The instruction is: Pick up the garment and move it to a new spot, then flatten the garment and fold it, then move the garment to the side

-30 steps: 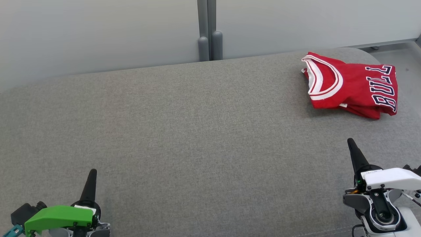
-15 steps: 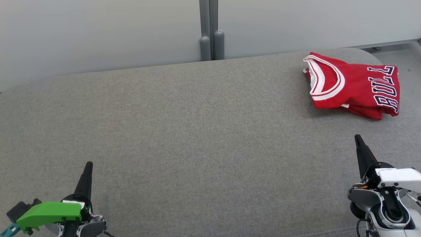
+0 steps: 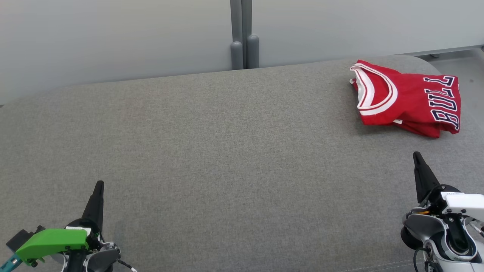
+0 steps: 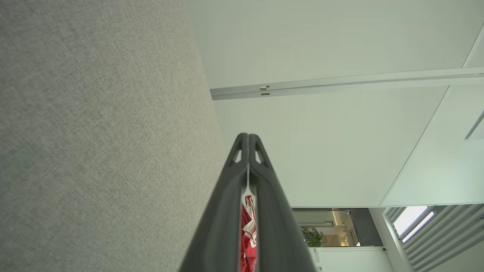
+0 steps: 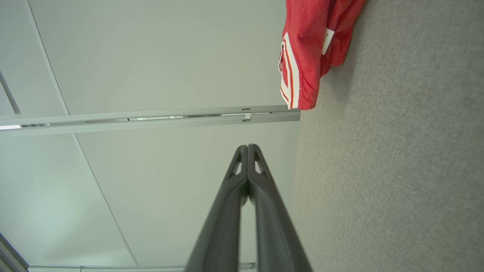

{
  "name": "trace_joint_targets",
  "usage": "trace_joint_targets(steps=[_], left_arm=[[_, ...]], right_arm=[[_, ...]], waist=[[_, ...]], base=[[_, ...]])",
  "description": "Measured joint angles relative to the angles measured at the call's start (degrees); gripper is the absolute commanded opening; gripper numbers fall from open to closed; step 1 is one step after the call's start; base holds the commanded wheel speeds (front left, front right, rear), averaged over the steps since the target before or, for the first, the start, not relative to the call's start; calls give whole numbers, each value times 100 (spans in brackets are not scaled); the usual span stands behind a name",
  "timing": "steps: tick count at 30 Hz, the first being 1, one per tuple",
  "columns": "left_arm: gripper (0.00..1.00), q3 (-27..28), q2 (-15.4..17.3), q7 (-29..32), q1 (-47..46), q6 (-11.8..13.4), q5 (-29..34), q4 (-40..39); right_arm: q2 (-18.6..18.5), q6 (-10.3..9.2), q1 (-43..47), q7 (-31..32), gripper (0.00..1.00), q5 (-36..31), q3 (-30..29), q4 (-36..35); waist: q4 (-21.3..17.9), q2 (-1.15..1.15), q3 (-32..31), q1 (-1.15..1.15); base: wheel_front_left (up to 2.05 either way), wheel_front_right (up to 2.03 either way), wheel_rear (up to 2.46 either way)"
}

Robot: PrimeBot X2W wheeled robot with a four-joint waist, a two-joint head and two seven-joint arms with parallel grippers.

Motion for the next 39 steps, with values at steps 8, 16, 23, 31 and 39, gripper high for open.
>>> trace_joint_targets(steps=[8, 16, 23, 31, 39], left_arm=[[0, 3, 0, 0, -1, -1, 0, 15], [0, 7, 0, 0, -2, -26, 0, 22], [0, 9, 0, 1, -3, -26, 0, 26], [0, 11, 0, 1, -4, -26, 0, 31], [0, 14, 0, 1, -5, -37, 0, 36]], right_arm=[[0, 0, -1, 0, 0, 0, -2, 16], [3, 0, -2, 0, 0, 0, -4, 24], [9, 0, -3, 1, 0, 0, -8, 32], [12, 0, -3, 1, 0, 0, -10, 43], [13, 0, -4, 1, 0, -1, -13, 46]], waist=[[0, 0, -1, 0], [0, 0, -1, 0], [0, 0, -2, 0], [0, 0, -2, 0], [0, 0, -2, 0]], base=[[0, 0, 0], [0, 0, 0], [0, 0, 0], [0, 0, 0], [0, 0, 0]])
